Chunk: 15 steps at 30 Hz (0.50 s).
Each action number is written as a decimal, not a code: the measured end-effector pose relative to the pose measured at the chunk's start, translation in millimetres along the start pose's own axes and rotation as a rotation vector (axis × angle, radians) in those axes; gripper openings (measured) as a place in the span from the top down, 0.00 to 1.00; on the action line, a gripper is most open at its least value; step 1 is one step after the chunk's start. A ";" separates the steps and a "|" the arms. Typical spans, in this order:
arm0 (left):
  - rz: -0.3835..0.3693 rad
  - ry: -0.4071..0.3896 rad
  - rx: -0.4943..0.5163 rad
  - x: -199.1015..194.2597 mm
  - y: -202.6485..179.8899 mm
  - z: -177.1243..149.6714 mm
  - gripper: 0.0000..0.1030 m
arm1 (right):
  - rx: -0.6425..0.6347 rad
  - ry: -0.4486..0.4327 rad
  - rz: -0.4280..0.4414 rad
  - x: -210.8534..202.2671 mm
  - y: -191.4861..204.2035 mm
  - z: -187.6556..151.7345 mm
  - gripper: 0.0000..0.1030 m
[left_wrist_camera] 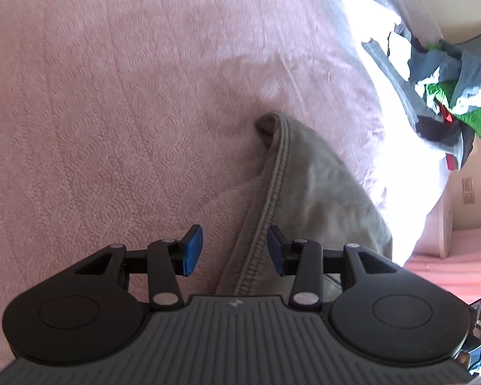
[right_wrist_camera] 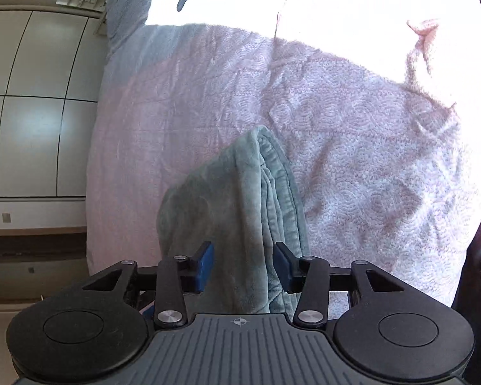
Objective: Fold clothes
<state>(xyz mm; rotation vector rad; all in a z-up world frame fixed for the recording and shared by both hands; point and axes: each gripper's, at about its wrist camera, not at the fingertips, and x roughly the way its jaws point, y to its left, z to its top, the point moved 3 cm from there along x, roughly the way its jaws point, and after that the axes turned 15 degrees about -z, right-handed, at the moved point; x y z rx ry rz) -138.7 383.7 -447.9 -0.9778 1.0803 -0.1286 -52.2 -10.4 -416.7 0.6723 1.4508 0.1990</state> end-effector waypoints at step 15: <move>-0.106 0.079 0.125 21.2 -19.3 18.6 0.94 | -0.044 -0.033 -0.075 15.0 -2.3 -13.8 0.90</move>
